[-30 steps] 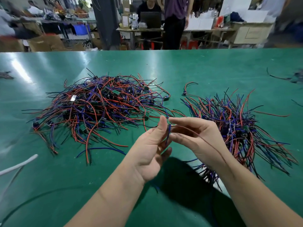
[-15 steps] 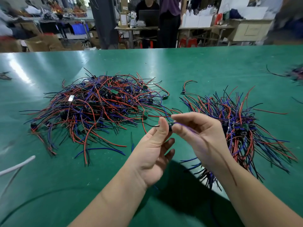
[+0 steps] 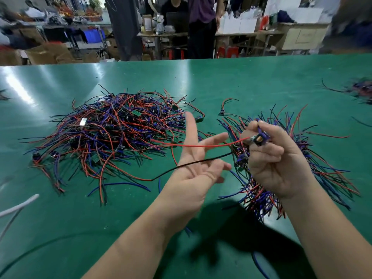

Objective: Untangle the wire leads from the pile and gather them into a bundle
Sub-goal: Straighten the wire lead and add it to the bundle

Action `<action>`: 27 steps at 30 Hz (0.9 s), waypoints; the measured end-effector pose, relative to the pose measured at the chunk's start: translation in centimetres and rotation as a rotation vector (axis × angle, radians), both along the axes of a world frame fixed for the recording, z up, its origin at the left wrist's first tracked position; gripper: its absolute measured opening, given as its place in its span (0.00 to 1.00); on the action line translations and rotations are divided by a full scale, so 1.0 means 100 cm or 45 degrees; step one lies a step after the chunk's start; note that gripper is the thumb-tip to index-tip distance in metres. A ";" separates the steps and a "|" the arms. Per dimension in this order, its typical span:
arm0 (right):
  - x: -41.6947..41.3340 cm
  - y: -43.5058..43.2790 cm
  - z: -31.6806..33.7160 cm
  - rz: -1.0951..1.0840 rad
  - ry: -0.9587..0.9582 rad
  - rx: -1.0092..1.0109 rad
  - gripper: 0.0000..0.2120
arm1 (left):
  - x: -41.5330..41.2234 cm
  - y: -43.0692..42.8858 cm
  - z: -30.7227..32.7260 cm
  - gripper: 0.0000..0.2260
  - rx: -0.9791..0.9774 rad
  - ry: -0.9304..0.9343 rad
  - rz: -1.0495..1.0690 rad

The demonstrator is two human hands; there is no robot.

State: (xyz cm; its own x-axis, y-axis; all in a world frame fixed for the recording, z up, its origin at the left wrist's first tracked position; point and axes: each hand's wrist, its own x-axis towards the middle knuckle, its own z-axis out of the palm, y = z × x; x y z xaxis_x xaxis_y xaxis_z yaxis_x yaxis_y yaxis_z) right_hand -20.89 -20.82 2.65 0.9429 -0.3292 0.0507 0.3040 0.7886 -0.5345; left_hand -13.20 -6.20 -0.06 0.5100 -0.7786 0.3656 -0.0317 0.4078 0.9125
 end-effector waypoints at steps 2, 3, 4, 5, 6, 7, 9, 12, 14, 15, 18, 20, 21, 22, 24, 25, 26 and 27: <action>-0.004 -0.006 -0.001 0.174 -0.080 0.133 0.09 | 0.000 -0.002 0.002 0.32 -0.024 -0.149 0.137; -0.005 -0.008 -0.001 0.220 -0.072 0.148 0.10 | 0.000 -0.002 0.002 0.31 -0.049 -0.156 0.165; -0.006 -0.009 -0.001 0.222 -0.021 0.099 0.11 | 0.000 -0.001 0.003 0.30 -0.075 -0.126 0.141; -0.006 -0.007 0.001 0.184 0.071 -0.007 0.11 | 0.001 0.000 0.004 0.32 -0.101 -0.074 0.064; -0.005 -0.006 0.001 0.126 0.192 -0.134 0.11 | 0.002 0.002 0.003 0.36 -0.102 -0.032 -0.028; -0.003 -0.004 0.001 0.061 0.329 -0.263 0.09 | 0.003 0.003 0.002 0.41 -0.061 -0.045 -0.098; 0.001 -0.001 -0.001 -0.055 0.524 -0.457 0.04 | 0.003 0.003 -0.002 0.46 0.108 -0.142 -0.125; 0.006 0.002 -0.007 -0.113 0.563 -0.607 0.03 | -0.003 -0.002 -0.002 0.28 0.270 -0.023 -0.061; 0.007 0.002 -0.010 -0.076 0.572 -0.698 0.03 | -0.003 -0.004 -0.004 0.10 0.309 0.130 0.007; 0.007 0.002 -0.011 -0.041 0.579 -0.734 0.03 | -0.002 -0.004 -0.004 0.07 0.344 0.192 0.044; 0.006 0.001 -0.012 0.042 0.546 -0.742 0.05 | 0.004 -0.002 -0.005 0.05 0.392 0.268 0.066; 0.006 0.001 -0.013 0.053 0.514 -0.711 0.05 | 0.007 -0.002 -0.002 0.07 0.386 0.313 0.058; 0.006 0.001 -0.014 0.051 0.510 -0.698 0.05 | 0.008 -0.002 -0.001 0.08 0.381 0.332 0.056; 0.006 0.001 -0.014 0.046 0.516 -0.690 0.05 | 0.008 -0.002 -0.001 0.09 0.380 0.346 0.049; 0.007 0.002 -0.016 0.031 0.544 -0.701 0.05 | 0.009 -0.001 -0.001 0.09 0.391 0.370 0.008; 0.008 0.002 -0.017 0.028 0.557 -0.719 0.05 | 0.008 0.000 0.000 0.08 0.404 0.381 -0.016; 0.008 0.003 -0.018 0.029 0.569 -0.747 0.05 | 0.008 0.000 0.000 0.07 0.420 0.387 -0.033; 0.008 0.003 -0.019 0.029 0.585 -0.779 0.04 | 0.008 0.001 0.000 0.07 0.443 0.378 -0.041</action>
